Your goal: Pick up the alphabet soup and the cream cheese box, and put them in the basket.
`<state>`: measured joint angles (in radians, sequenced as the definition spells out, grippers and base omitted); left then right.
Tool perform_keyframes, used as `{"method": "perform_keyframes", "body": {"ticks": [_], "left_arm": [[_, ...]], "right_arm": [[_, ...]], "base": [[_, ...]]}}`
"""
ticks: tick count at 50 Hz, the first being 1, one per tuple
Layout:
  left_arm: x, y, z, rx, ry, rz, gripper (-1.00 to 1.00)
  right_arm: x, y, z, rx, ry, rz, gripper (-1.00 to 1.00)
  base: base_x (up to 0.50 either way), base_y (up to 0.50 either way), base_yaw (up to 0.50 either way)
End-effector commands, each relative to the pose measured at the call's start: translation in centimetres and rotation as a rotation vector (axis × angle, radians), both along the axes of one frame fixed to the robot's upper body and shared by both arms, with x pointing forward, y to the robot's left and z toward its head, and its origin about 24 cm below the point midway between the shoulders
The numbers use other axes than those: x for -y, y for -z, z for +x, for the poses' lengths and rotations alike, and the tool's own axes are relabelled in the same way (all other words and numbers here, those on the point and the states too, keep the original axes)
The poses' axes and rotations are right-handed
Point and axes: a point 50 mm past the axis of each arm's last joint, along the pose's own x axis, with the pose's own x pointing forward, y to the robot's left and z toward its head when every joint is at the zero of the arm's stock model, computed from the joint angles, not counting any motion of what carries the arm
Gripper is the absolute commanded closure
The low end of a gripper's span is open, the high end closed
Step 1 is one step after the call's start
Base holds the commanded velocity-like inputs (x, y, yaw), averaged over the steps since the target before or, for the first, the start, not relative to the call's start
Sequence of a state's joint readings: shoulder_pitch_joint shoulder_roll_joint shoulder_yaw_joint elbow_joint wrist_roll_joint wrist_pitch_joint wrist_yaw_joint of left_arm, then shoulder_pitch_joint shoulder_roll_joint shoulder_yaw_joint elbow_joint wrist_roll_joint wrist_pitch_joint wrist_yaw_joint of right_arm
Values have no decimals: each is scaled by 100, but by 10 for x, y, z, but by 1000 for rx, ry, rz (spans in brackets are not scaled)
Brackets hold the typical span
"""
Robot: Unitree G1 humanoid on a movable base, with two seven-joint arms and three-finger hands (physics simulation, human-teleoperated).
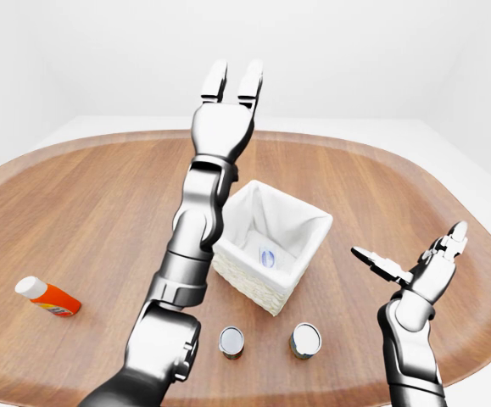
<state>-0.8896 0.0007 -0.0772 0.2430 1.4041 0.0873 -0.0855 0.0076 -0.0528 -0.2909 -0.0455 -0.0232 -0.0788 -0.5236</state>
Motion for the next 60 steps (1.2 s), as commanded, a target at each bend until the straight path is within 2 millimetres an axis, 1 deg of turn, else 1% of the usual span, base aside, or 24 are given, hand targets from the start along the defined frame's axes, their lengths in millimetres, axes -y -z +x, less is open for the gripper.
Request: {"method": "perform_keyframes", "body": {"ticks": [1,6,12,13,22,25,29,37,42,48,53,60], "left_arm": [[-21,-10,-9,44,-5,-65,-100],[-32,-18,-13,82,5,-129,-100],[-41,-21,-15,106,3,-154,-100],[-44,-24,-18,136,1,-166,-100],[-64,-28,-25,156,-16,-190,-100],[-67,-31,-29,164,-19,-183,-100],[-77,-37,-33,177,-22,-203,-100],[-92,-36,-35,182,-41,-221,-100],[-96,-36,-35,186,-47,-222,-100],[-106,-33,-35,186,-63,-242,-100],[-119,-31,-33,186,-81,-273,-100],[-135,-39,-39,198,-99,-277,-100]], "right_arm": [[0,2,1,-2,-1,0,-100],[0,0,0,0,-1,-1,-100],[0,-1,0,0,0,-2,-100],[0,-1,0,0,0,-1,-100],[0,0,0,-1,0,-2,-100],[0,0,0,-1,-1,-3,-100],[0,1,1,-1,-2,-3,-100],[-1,0,0,-1,-3,-4,-100],[-1,0,0,-2,-3,-6,-100],[0,1,0,-2,-1,-6,-100],[0,0,0,-1,-1,-6,-100],[-1,0,1,-2,-3,-7,-100]], "base": [[0,0,0],[0,0,0],[0,0,0],[0,0,0],[0,0,0],[0,0,0],[0,0,0],[0,0,0],[0,0,0],[0,0,0],[0,0,0],[0,0,0]]}}
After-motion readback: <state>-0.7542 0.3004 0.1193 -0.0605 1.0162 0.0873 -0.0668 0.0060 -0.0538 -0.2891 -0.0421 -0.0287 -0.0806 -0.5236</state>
